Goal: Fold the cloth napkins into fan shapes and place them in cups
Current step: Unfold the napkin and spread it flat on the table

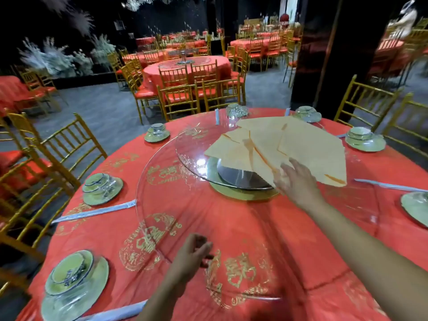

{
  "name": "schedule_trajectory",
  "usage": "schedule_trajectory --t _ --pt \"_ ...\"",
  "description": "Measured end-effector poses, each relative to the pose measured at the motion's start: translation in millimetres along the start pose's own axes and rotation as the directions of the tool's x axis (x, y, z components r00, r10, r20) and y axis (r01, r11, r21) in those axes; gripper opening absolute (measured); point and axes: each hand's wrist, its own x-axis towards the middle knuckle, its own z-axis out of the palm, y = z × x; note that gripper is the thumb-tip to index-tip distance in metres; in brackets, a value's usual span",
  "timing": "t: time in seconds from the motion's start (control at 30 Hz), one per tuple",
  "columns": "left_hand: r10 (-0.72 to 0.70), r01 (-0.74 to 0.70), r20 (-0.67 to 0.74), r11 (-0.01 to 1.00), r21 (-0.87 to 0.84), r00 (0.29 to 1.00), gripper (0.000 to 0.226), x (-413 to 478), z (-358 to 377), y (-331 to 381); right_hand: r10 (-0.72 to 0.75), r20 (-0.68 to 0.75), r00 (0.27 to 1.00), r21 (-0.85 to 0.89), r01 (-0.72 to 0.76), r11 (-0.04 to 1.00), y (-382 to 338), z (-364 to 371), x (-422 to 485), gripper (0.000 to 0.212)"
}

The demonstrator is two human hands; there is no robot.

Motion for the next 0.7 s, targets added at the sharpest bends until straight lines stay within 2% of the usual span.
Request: schedule_trajectory --t 0.13,0.2,0.27,0.33,0.4,0.5,0.53,0.57,0.63,0.67,0.7 --pt "0.020 -0.019 0.010 0.998 -0.063 1.000 0.008 1 4 18 0.106 0.121 0.987 -0.068 -0.098 0.993 -7 7 23 0.054" --pt "0.016 -0.014 0.021 0.996 -0.088 1.000 0.011 -3 6 21 0.115 0.103 0.988 -0.113 -0.103 0.988 -7 15 20 0.033" --pt "0.010 -0.006 0.030 0.994 -0.108 1.000 0.011 -6 9 22 0.068 0.009 0.998 -0.151 -0.066 0.986 -12 14 12 0.015" --pt "0.005 0.001 0.049 0.990 -0.138 0.999 0.007 -8 12 24 0.030 -0.034 0.999 -0.056 -0.032 0.998 -18 12 8 0.020" --pt "-0.002 0.012 0.067 0.989 -0.151 0.998 0.008 -11 17 24 -0.039 -0.006 0.999 0.070 0.040 0.997 -26 15 3 0.024" --pt "-0.010 0.024 0.094 0.988 -0.154 0.995 0.009 -13 23 26 -0.168 -0.044 0.985 0.105 0.172 0.979 -32 21 2 0.022" --pt "-0.010 0.026 0.105 0.988 -0.154 0.994 0.009 -12 25 25 -0.145 -0.044 0.989 0.111 0.149 0.983 -32 21 5 0.029" --pt "-0.016 0.033 0.111 0.988 -0.151 0.994 0.009 -13 27 24 -0.084 0.022 0.996 0.110 0.081 0.991 -30 19 9 0.042" --pt "-0.028 0.046 0.123 0.988 -0.146 0.992 0.010 -16 29 22 0.013 0.231 0.973 -0.037 -0.005 0.999 -20 18 15 0.072" --pt "-0.032 0.050 0.124 0.987 -0.151 0.992 0.012 -17 29 20 0.022 0.282 0.959 -0.148 0.021 0.989 -12 20 16 0.075" --pt "-0.044 0.062 0.119 0.986 -0.152 0.992 0.014 -18 28 18 0.008 0.285 0.958 -0.219 0.058 0.974 -6 22 15 0.067"
